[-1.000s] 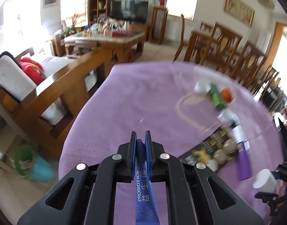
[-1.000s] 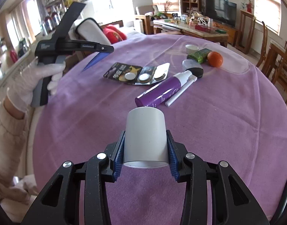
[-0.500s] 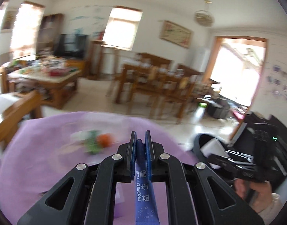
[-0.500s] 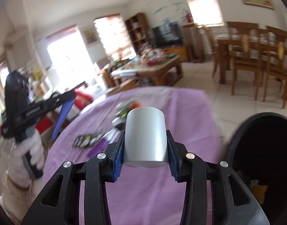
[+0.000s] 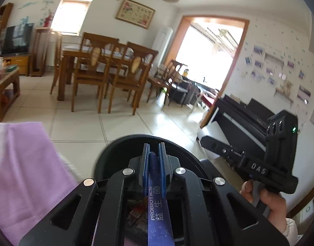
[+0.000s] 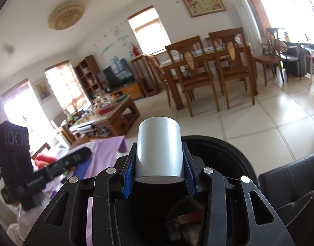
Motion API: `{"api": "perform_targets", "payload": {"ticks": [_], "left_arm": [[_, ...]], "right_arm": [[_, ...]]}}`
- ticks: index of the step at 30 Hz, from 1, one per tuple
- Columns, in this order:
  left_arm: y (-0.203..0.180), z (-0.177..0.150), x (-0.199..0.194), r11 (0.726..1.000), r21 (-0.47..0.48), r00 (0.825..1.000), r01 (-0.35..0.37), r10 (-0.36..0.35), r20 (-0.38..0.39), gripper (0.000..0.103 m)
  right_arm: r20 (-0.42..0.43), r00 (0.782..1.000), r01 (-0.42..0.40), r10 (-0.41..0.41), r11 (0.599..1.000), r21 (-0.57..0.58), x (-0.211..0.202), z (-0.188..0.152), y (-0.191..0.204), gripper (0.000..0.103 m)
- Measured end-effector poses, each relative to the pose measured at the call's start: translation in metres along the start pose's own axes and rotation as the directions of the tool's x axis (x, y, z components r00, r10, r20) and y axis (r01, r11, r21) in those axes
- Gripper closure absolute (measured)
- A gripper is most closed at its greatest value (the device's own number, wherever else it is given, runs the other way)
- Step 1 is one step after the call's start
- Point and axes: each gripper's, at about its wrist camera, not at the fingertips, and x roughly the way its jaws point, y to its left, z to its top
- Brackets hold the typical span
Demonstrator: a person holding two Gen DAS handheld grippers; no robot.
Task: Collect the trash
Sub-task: 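Carry the blue tube and paper cup over the bin and open both tools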
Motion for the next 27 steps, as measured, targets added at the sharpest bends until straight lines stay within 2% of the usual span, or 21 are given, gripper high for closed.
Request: {"api": "perform_targets", "payload": {"ticks": [5,10,17,24,26,27], "left_arm": [[-0.001,-0.010,0.030,1.000,0.010,0.999,0.015,-0.014,-0.029,0.093],[0.006,-0.021,0.032,1.000,-0.003,0.998,0.018,-0.019,-0.060,0.093],[0.000,-0.018,0.029,0.999,0.026,0.998,0.028,-0.027,-0.053,0.093],[-0.005,-0.020,0.033,0.998,0.053,0.998,0.039,-0.035,-0.059,0.091],[-0.007,-0.020,0.033,0.997,0.064,0.998,0.033,-0.029,-0.057,0.088],[-0.008,-0.020,0.033,0.997,0.068,0.998,0.028,-0.024,-0.057,0.084]], "right_arm": [[-0.011,0.999,0.036,-0.036,0.999,0.026,0.013,-0.008,-0.026,0.063],[-0.033,0.997,0.064,-0.064,0.998,0.025,0.030,-0.015,-0.036,0.063],[-0.061,0.995,0.084,-0.082,0.996,0.023,0.054,-0.025,-0.038,0.063],[-0.060,0.996,0.071,-0.069,0.997,0.029,0.054,-0.027,-0.032,0.062],[-0.053,0.997,0.055,-0.053,0.998,0.036,0.053,-0.026,-0.033,0.056],[-0.045,0.998,0.043,-0.041,0.998,0.041,0.050,-0.024,-0.034,0.047]]}}
